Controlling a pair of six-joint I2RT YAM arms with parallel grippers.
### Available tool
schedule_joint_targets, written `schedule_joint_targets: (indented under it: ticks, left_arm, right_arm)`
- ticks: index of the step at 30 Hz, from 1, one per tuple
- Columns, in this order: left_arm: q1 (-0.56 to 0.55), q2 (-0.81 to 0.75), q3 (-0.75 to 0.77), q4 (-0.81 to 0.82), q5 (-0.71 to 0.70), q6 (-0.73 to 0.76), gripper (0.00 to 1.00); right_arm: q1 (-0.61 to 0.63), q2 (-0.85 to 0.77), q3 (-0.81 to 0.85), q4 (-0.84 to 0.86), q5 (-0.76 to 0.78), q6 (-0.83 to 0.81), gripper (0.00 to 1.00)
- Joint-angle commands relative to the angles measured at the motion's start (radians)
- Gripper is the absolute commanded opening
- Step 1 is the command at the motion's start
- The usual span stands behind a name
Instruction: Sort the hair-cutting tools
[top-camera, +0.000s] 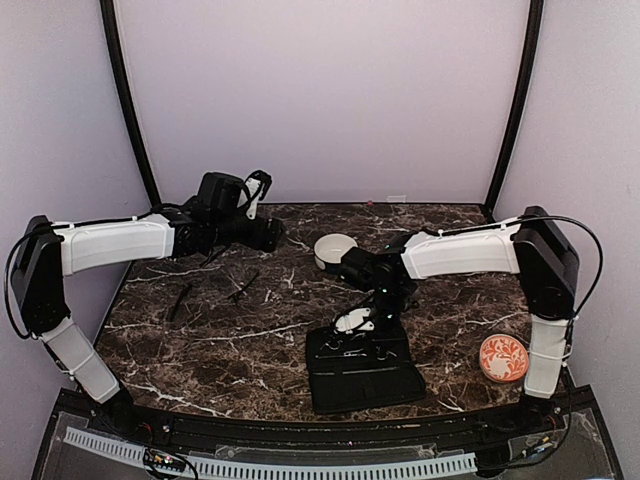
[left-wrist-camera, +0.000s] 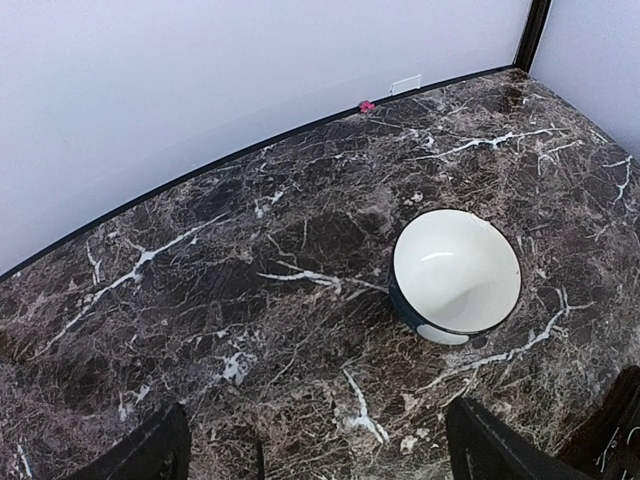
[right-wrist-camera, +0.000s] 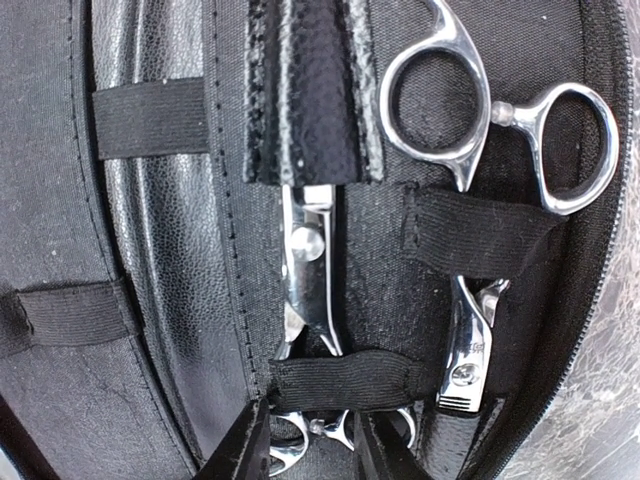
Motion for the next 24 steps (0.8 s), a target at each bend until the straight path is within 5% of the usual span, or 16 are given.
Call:
schedule_joint_targets:
  ticks: [1, 12, 24]
  left_arm:
    - [0.003, -0.010, 0.034, -0.005, 0.006, -0.003, 0.91]
    - [0.003, 0.041, 0.054, -0.024, 0.023, 0.016, 0.91]
    - [0.003, -0.029, 0.172, -0.338, -0.006, 0.006, 0.90]
  right_arm:
    - [0.002, -0.043, 0.013, 0.037, -0.065, 0.014, 0.31]
    - [-0.096, -0.197, -0.078, 0.056, -0.101, 0.059, 0.34]
    - [-0.306, -0.297, -0.177, 0.228, -0.151, 0.100, 0.30]
